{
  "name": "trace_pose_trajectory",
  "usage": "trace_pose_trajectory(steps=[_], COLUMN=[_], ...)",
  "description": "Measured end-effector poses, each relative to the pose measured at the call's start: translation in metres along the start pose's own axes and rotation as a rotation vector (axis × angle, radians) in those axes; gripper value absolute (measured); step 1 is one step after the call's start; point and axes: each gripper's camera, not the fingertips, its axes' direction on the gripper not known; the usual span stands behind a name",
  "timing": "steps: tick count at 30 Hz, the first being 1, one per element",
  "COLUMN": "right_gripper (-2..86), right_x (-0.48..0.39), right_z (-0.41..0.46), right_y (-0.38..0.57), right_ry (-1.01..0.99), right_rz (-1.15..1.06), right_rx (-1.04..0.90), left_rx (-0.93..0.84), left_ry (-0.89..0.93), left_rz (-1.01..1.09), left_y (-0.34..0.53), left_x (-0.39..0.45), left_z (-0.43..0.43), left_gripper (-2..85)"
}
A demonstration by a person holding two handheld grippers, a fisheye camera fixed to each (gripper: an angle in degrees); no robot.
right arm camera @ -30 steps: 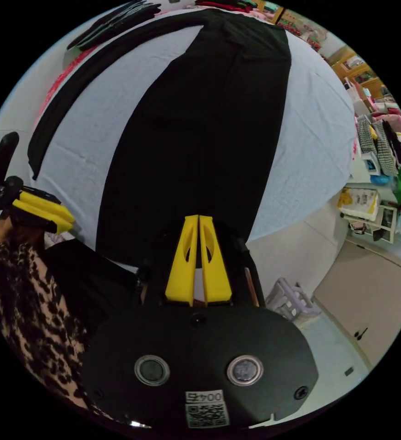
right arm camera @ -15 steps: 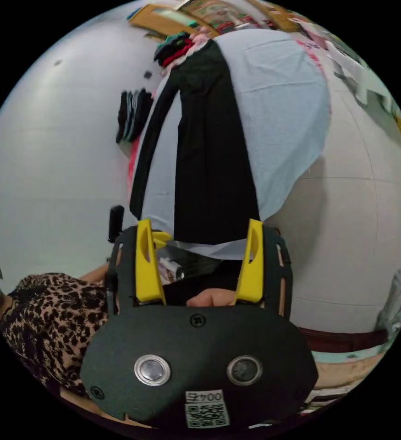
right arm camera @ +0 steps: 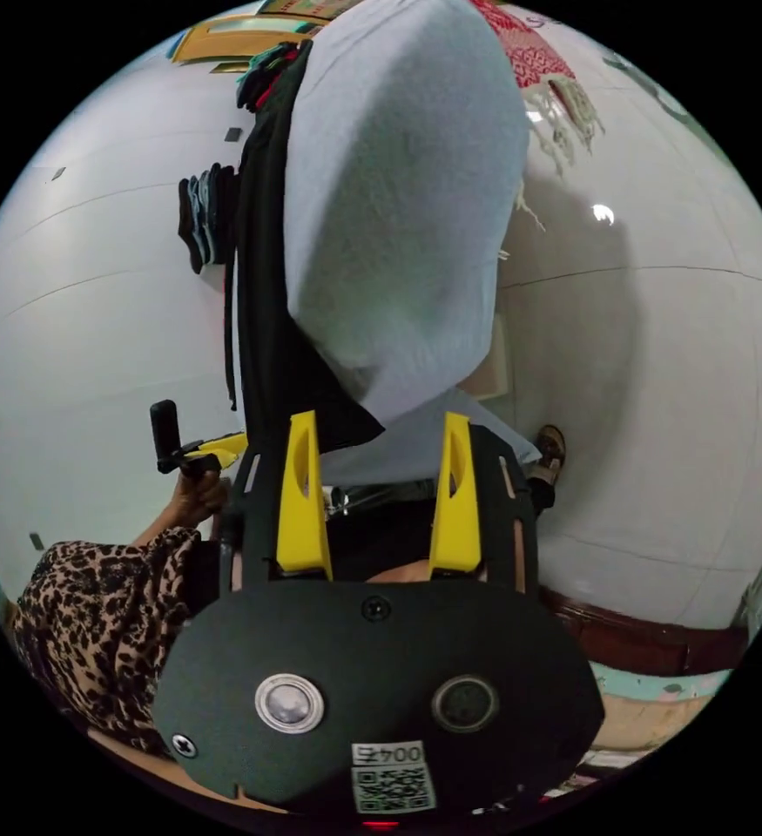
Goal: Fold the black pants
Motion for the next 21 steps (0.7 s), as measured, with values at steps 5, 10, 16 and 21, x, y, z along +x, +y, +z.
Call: trace_pose_trajectory(steps=[5, 10, 16, 21], right_gripper=[5.4, 2.2, 2.3, 4.7], right_x=[0.008, -0.053, -0.074, -0.137], right_z=[0.011, -0.026, -0.001, 0.007], right_y=[0.002, 0.031, 0.026, 0.023], right_ry=[-0.226, -0.177, 0.039, 0.359], right_rz=[-0.056, -0.199, -0.137, -0.215], right_rx=[-0.054, 0.048, -0.036, -0.11], left_rx=[0.001, 0.139, 0.127, 0.125], left_ry=[-0.059, -0.04, 0.054, 0.058], left_rz=[-0.021, -0.079, -0.212, -0.215], left_y=[0.013, 0.05, 0.068, 0.08], left_x=[0.011, 0.035, 0.011, 0.01], left_z=[0.011, -0.012, 0.019, 0.017], left_gripper=[3.8, 1.6, 1.2, 1.3])
